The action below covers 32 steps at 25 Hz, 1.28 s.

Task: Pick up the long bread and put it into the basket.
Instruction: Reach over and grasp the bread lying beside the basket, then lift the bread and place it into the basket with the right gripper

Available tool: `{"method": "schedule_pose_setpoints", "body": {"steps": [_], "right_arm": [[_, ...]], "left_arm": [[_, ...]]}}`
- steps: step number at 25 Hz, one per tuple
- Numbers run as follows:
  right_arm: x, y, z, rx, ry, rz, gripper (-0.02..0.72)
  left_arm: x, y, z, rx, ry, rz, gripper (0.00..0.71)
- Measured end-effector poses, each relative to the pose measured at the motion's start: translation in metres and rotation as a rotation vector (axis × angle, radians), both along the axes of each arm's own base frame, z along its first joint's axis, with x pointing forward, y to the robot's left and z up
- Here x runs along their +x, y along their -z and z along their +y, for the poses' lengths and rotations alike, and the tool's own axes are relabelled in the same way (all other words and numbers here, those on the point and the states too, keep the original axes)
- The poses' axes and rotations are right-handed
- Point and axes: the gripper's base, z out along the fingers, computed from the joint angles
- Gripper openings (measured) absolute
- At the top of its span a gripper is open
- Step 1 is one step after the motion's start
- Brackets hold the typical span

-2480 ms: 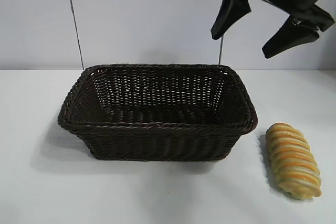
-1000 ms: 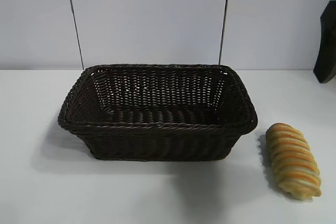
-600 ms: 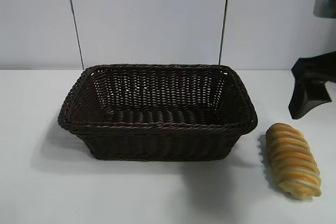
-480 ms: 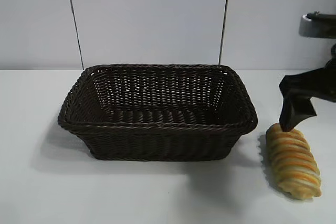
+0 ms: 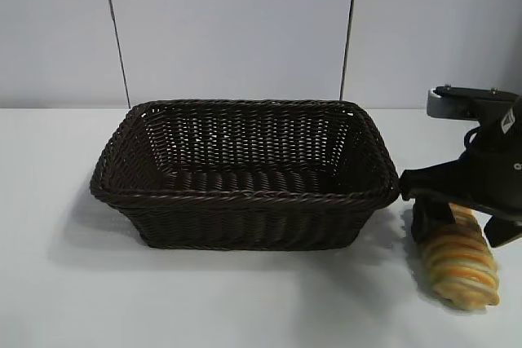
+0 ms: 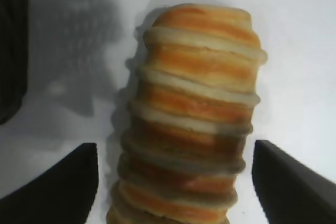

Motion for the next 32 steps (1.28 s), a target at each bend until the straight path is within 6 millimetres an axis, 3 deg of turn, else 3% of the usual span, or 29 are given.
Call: {"method": "schedule_pose_setpoints", "body": {"steps": [4,6,13,16,23,32], "right_arm": [[0.005,-0.010,0.000,-0.021,0.008,0.060,0.118],[0.010,-0.027,0.001,-0.030,0.006,0.055,0.118],[0.016,-0.136,0.000,-0.008,0.017,-0.138,0.117],[0.016,-0.165,-0.001,-0.014,-0.008,-0.185,0.117],[0.026,-0.170,0.013,-0.013,-0.133,-0.191,0.117],[0.055,-0.147,0.086,-0.082,-0.534,-0.248,0.117]], "left_arm": [[0.000,0.000,0.000,0.000,0.000,0.000,0.694],[0.000,0.000,0.000,0.000,0.000,0.000,0.694],[0.000,0.000,0.000,0.000,0.000,0.000,0.694],[0.000,0.000,0.000,0.000,0.000,0.000,0.694],[0.000,0.000,0.000,0.000,0.000,0.000,0.694],[0.000,0.001,0.000,0.001,0.001,0.011,0.694]]}}
